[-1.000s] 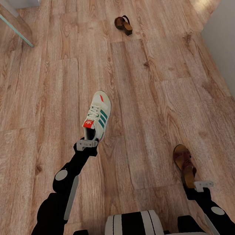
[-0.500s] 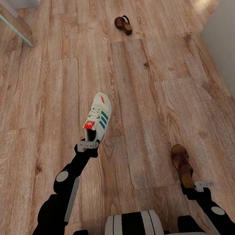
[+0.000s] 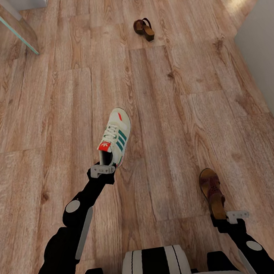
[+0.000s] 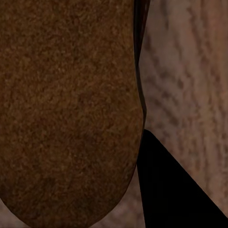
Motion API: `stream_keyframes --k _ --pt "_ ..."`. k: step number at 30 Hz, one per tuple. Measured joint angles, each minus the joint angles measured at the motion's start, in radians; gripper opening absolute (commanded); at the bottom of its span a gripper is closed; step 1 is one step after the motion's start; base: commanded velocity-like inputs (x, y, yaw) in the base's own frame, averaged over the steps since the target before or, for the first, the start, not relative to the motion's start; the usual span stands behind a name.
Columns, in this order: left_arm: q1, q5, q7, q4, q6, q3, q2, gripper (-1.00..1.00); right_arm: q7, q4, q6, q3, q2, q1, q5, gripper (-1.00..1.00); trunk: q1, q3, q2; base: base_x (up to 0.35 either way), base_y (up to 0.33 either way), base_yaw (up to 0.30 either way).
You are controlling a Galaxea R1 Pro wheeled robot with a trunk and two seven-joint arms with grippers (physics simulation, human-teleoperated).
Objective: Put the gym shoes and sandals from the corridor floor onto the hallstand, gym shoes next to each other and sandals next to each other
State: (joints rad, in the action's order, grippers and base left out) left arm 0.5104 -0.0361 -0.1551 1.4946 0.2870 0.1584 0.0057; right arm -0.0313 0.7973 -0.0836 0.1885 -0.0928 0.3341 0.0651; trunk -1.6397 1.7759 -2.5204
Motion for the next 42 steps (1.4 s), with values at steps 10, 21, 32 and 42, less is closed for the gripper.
stream_keyframes --k 10,21,32,42 --pt "0.0 0.0 -0.001 0.0 0.0 0.0 0.002 -1.0 -0.001 0.027 0.0 -0.002 0.0 0.0 0.0 -1.0 0.003 -0.027 0.002 0.0 0.0 0.0" --pt "0.0 0.0 0.0 0.0 0.002 -0.005 0.011 -1.0 -0.002 0.033 0.0 -0.004 -0.001 0.0 0.001 -1.0 0.008 -0.07 0.004 0.0 0.0 0.0" --pt "-0.033 0.005 0.0 -0.005 0.032 -0.019 0.018 -1.0 -0.002 0.033 -0.002 -0.004 -0.001 -0.001 0.002 -1.0 0.013 -0.112 0.007 0.0 0.0 0.0" --pt "-0.109 0.006 0.001 -0.016 0.034 -0.102 0.038 -1.0 -0.001 0.033 -0.004 -0.006 0.002 -0.002 -0.002 -1.0 0.018 -0.152 0.009 0.0 0.0 0.0"
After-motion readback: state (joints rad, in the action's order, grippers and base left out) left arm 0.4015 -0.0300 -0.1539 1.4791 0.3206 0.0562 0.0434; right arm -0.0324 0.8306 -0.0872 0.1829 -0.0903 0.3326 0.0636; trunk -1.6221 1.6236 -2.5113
